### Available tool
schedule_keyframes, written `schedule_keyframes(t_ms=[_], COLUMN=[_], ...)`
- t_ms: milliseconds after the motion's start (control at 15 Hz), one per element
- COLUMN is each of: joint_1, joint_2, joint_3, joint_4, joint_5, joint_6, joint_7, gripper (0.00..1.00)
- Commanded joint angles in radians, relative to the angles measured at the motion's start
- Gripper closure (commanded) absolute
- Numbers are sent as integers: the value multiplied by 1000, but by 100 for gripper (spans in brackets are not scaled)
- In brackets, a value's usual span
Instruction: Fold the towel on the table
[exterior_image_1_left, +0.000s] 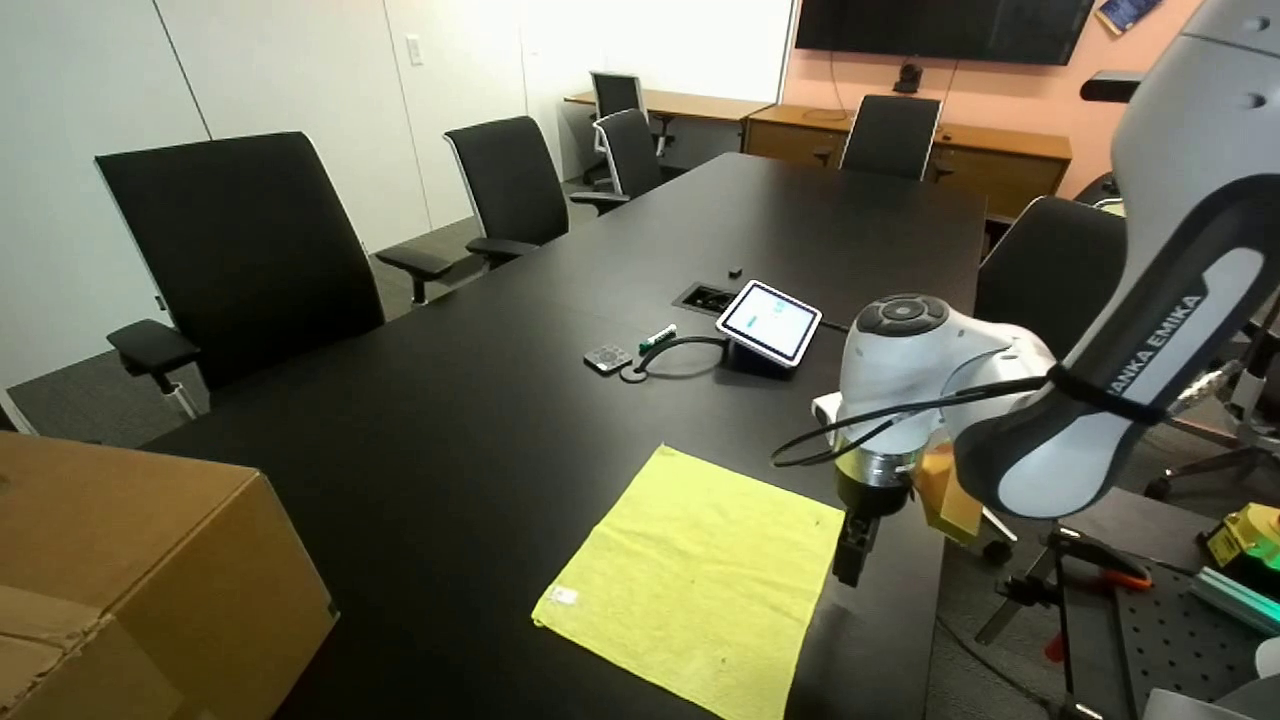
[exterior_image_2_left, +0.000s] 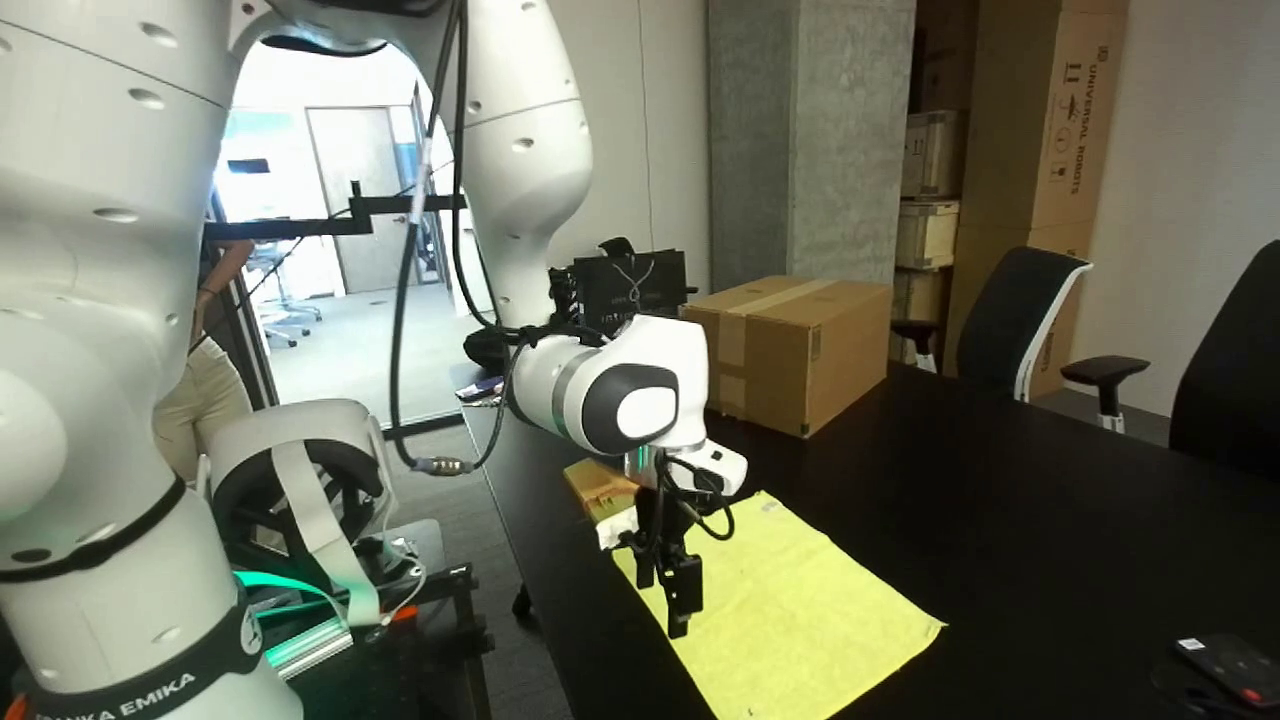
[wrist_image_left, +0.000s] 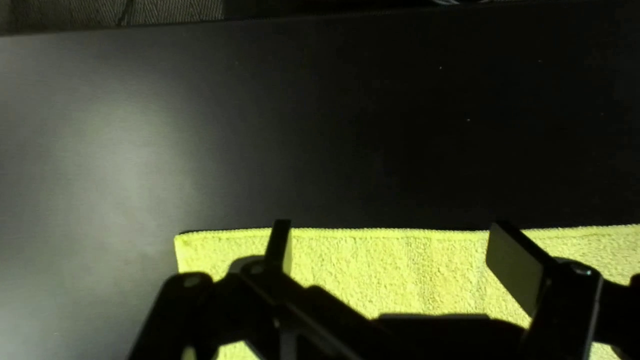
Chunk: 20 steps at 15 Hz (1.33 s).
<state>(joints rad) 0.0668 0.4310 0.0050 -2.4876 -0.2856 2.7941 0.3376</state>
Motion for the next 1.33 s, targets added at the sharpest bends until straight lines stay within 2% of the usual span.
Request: schedule_keyframes(t_ms=[0, 467, 800, 1267], joint_1=[6, -16, -118, -221], joint_2=[115, 239, 292, 354], joint_3=[-17, -60, -19, 11], joint_4=[88, 227, 300, 345], joint_5=[67, 109, 155, 187], joint_6=[59, 75, 66, 54], joint_7=[-127, -236, -348, -454], gripper=[0, 0, 0, 0])
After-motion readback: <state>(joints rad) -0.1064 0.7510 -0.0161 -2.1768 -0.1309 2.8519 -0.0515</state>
